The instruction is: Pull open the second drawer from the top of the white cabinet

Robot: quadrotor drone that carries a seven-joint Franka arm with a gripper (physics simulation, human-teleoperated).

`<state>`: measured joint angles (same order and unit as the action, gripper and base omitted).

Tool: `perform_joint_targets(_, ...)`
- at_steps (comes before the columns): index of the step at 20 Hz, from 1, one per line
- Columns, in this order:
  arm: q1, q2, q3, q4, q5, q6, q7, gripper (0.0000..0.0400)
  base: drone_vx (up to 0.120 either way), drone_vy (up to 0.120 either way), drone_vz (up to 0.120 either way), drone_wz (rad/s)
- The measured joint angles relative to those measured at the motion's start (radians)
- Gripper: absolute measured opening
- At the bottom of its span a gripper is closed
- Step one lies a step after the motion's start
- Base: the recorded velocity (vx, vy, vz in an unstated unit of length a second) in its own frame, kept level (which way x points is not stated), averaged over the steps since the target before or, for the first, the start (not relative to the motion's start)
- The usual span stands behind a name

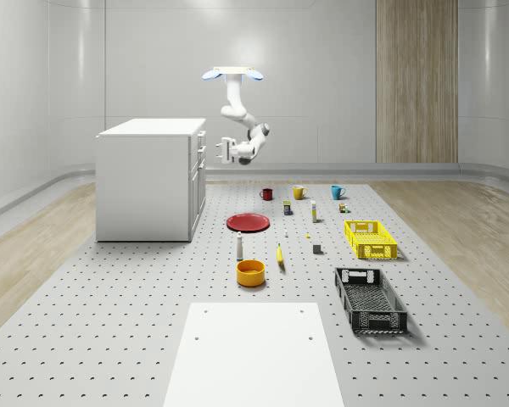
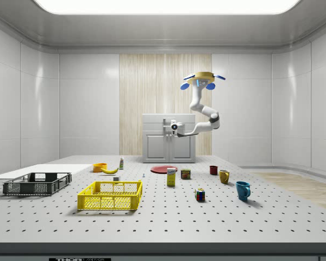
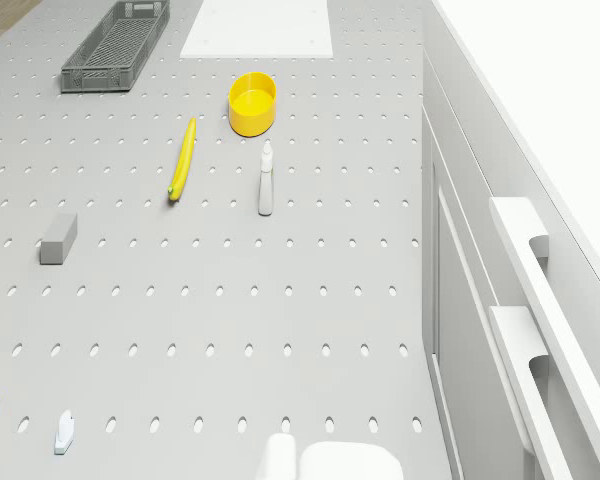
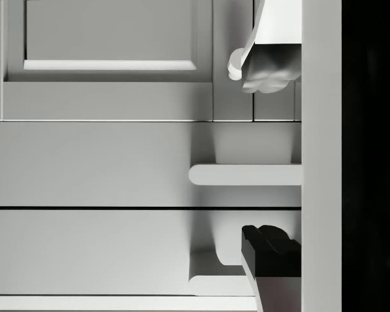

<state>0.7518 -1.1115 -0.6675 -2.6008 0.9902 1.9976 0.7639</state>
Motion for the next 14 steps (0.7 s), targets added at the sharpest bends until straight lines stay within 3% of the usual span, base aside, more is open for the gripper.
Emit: perform_joint_targets(14,0.032,0.039,0.065,-0.039,0.098,0.079,-0.063,0.0300,0.000,0.000,0.000,0.000)
